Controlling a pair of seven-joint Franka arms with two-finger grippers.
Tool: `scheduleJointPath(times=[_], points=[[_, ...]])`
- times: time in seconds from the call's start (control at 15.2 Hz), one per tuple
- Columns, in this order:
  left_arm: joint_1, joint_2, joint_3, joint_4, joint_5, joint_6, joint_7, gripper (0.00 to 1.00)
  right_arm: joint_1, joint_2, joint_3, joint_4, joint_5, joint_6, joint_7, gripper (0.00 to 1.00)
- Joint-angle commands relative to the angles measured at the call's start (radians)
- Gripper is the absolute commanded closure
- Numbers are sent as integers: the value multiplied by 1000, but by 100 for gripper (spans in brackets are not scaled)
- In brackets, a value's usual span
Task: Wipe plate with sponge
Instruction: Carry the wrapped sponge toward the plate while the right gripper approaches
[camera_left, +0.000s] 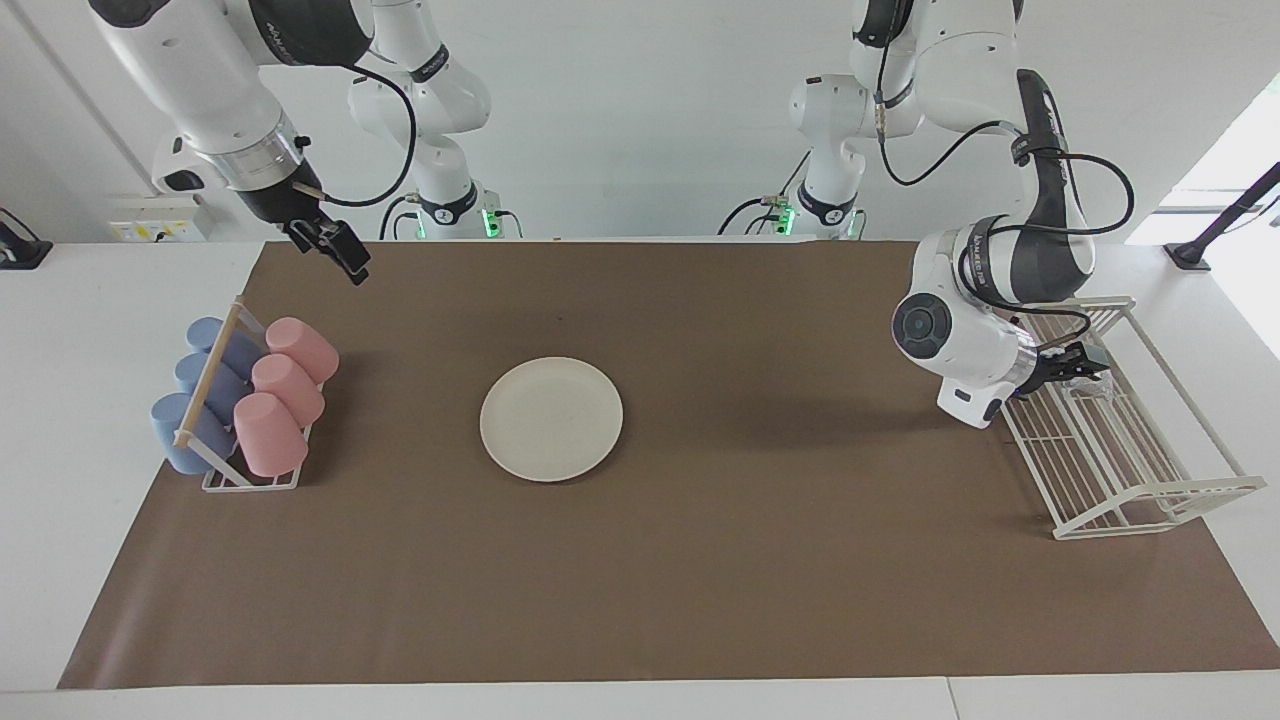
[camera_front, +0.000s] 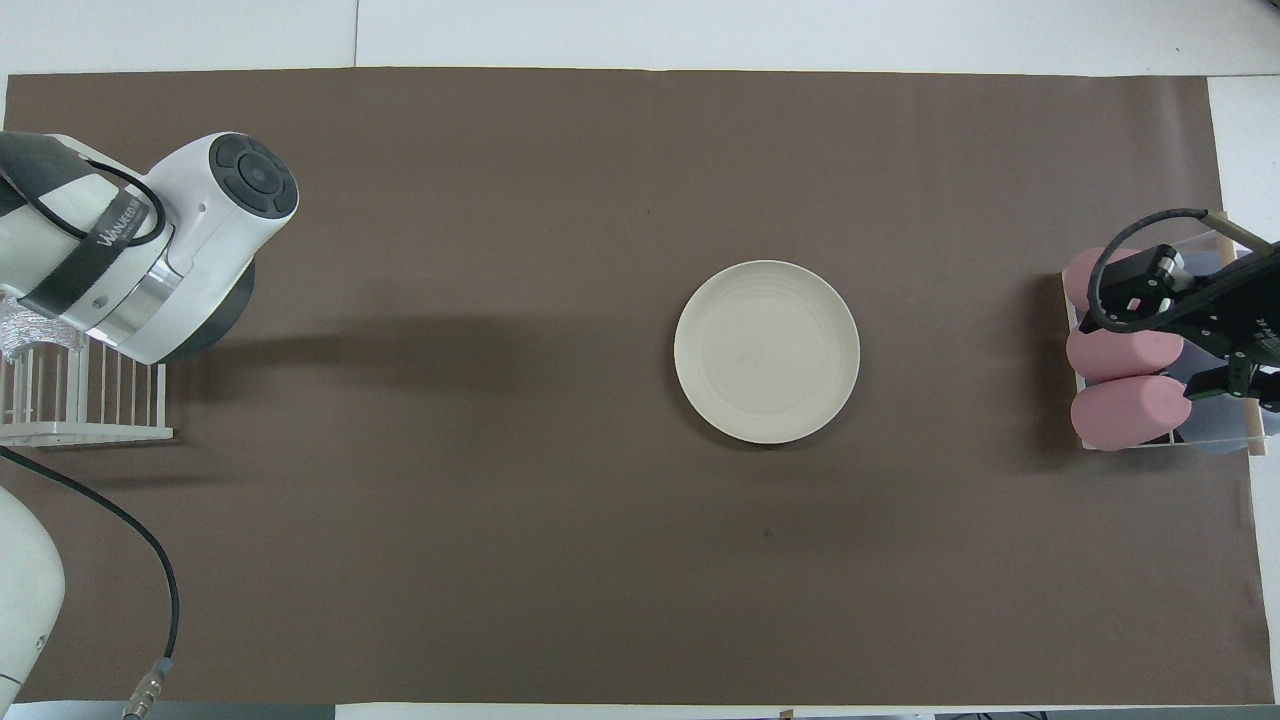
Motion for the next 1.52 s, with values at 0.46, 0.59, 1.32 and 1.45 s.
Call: scheduleJointPath(times=[0.46,0.59,1.32,1.45], points=[[20,-4,6,-15,15,14,-92,100,-1,-35,142,-22,107,-13,616,0],[20,-4,6,-12,15,14,-92,100,-1,-35,176,-22,111,-6,719,0],[15,-10,5,377,-649,-271,-79,100,-1,-45,281,-26,108,19,929,0],[23,-22,18,396,-855,-297,-88,100,0,-46,284,-28,108,20,940,0]])
